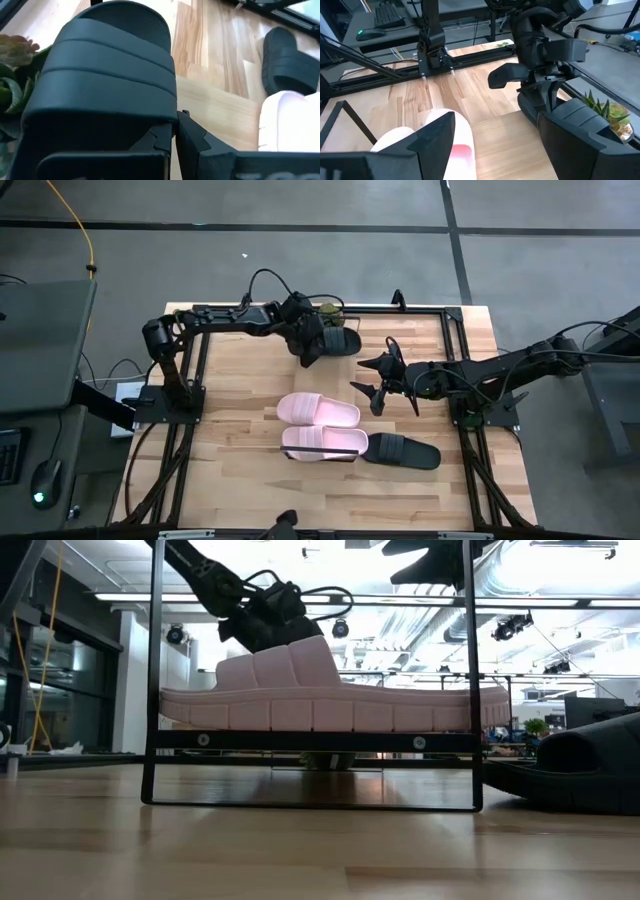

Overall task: Pick and place slides into the shelf
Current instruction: Put the left black slide on the shelf, then put the black slide on the shelf

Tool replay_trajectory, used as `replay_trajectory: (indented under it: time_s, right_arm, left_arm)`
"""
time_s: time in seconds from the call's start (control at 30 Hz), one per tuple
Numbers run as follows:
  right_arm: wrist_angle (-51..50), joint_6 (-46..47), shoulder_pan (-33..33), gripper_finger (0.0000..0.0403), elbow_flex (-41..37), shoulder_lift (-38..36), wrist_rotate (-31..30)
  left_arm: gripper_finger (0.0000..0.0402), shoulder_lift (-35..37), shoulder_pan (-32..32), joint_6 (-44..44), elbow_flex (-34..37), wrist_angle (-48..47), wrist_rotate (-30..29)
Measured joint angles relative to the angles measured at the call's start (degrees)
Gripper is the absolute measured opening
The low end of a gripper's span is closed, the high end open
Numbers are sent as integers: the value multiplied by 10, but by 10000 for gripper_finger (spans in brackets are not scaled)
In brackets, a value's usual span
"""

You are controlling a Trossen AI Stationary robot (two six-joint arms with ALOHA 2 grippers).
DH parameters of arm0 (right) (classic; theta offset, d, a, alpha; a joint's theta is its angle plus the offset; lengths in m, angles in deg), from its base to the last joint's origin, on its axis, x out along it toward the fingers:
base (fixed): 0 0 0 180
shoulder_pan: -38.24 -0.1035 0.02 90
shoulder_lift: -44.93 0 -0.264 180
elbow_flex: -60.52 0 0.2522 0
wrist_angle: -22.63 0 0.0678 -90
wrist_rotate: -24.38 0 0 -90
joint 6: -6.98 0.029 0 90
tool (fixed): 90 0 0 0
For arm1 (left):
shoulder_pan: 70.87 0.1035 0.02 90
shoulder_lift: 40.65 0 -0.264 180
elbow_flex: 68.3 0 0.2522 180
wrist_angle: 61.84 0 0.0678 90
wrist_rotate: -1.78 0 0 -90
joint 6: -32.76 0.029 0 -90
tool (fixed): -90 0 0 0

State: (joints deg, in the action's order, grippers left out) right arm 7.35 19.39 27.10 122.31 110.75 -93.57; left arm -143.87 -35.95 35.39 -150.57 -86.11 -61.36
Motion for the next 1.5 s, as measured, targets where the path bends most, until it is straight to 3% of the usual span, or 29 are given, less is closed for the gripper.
replay_trajectory:
  time_s: [0.33, 0.77, 0.97, 1.27, 1.5]
  right_arm:
    - [0, 6, 0, 275, 0, 0, 1]
    - [0, 6, 0, 275, 0, 0, 1]
    - [0, 5, 0, 275, 0, 0, 1]
    - [-9, -6, 0, 275, 0, 0, -1]
    - [-11, -9, 0, 275, 0, 0, -7]
  left_arm:
    - [18, 0, 0, -10, 0, 0, 3]
    - [157, 0, 0, -17, 0, 0, -6]
    - [195, 0, -1, -27, -1, 0, -14]
    - [201, 1, -1, -33, -1, -23, 15]
    - [187, 6, -3, -35, 0, -32, 95]
